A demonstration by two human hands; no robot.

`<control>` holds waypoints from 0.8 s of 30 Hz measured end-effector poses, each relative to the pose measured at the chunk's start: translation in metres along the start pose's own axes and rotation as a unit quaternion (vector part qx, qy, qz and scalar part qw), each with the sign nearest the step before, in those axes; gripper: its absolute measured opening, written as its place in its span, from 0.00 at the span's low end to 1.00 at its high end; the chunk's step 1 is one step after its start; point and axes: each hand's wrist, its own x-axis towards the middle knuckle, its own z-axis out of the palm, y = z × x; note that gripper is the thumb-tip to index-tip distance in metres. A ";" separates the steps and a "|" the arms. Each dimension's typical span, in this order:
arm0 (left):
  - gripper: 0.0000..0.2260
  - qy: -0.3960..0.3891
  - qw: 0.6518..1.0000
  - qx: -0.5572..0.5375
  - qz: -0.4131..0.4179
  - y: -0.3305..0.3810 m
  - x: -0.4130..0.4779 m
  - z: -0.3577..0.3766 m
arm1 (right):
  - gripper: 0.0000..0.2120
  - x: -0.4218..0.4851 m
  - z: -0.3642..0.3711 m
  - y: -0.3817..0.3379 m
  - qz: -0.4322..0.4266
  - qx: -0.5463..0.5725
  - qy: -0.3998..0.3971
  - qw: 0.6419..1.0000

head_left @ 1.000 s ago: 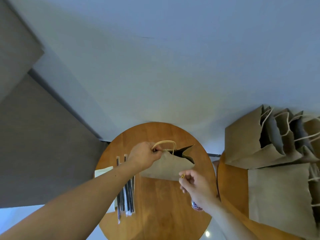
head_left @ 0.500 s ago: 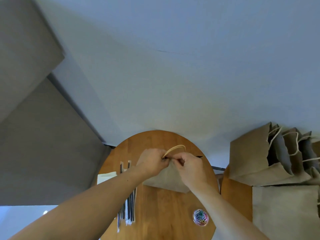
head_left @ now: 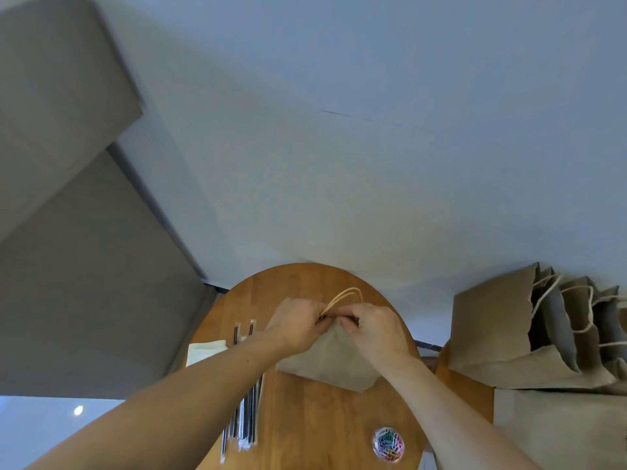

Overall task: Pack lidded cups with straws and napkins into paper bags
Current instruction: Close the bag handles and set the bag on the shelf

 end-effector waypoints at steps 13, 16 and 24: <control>0.13 -0.006 0.999 0.008 0.033 0.000 0.003 -0.006 | 0.09 0.004 -0.001 0.007 -0.132 -0.091 0.010 0.987; 0.13 -0.017 1.000 -0.002 0.026 0.000 0.004 -0.008 | 0.08 0.006 -0.002 0.007 -0.151 -0.090 0.016 0.984; 0.11 -0.013 1.000 -0.016 0.005 0.000 0.005 -0.005 | 0.08 0.020 -0.006 0.010 -0.069 -0.046 -0.061 0.995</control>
